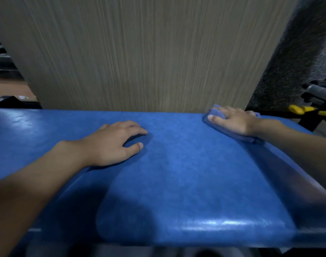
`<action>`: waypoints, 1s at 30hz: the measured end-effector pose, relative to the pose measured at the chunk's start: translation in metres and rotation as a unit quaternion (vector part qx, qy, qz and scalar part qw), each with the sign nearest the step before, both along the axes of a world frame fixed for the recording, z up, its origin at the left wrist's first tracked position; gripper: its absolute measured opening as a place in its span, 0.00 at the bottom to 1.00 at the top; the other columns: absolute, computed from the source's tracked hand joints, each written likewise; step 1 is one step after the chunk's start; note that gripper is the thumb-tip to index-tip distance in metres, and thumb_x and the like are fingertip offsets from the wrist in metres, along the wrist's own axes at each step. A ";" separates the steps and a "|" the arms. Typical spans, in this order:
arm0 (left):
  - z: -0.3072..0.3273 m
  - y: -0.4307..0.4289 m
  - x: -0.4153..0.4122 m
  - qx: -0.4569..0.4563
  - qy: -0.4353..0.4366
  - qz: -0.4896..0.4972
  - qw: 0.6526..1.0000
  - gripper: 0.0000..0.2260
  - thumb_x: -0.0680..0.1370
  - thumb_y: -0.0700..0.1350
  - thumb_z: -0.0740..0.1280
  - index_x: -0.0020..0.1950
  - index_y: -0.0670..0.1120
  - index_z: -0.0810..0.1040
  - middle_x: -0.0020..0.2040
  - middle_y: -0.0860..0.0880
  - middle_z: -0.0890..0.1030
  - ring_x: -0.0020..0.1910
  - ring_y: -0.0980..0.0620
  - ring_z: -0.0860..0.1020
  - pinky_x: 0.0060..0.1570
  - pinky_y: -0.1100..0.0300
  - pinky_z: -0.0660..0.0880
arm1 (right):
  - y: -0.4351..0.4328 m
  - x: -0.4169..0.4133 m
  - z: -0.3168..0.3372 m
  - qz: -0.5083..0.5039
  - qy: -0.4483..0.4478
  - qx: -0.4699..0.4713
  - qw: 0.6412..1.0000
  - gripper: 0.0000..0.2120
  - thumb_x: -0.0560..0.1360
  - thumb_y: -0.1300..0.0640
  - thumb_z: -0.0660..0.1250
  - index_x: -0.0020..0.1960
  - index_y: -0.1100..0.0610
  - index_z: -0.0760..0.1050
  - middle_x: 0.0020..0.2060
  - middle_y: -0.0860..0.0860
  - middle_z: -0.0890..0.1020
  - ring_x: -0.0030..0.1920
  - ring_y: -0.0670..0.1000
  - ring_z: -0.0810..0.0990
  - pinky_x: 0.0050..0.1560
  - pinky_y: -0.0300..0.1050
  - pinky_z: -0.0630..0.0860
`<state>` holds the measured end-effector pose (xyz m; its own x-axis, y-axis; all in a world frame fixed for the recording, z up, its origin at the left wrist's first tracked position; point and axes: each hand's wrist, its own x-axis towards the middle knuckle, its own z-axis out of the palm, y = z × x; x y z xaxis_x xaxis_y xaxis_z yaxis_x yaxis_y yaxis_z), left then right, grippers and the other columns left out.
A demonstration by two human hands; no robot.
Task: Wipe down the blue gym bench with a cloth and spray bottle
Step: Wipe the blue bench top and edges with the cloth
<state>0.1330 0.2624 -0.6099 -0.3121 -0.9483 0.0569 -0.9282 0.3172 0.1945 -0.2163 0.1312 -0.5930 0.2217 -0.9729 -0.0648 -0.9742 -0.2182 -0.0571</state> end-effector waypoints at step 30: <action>0.003 0.005 0.016 -0.017 -0.042 0.012 0.999 0.34 0.69 0.71 0.44 0.72 0.63 0.66 0.70 0.62 0.67 0.71 0.57 0.65 0.68 0.46 0.64 | -0.012 0.015 -0.004 -0.039 0.016 -0.001 0.999 0.39 0.72 0.25 0.44 0.78 0.42 0.51 0.77 0.47 0.59 0.75 0.57 0.60 0.69 0.63 0.56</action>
<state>0.1492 0.2678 -0.6068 -0.2943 -0.9536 0.0638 -0.9483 0.2996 0.1044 -0.2012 0.1193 -0.5974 0.1424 -0.9874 -0.0696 -0.9897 -0.1409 -0.0256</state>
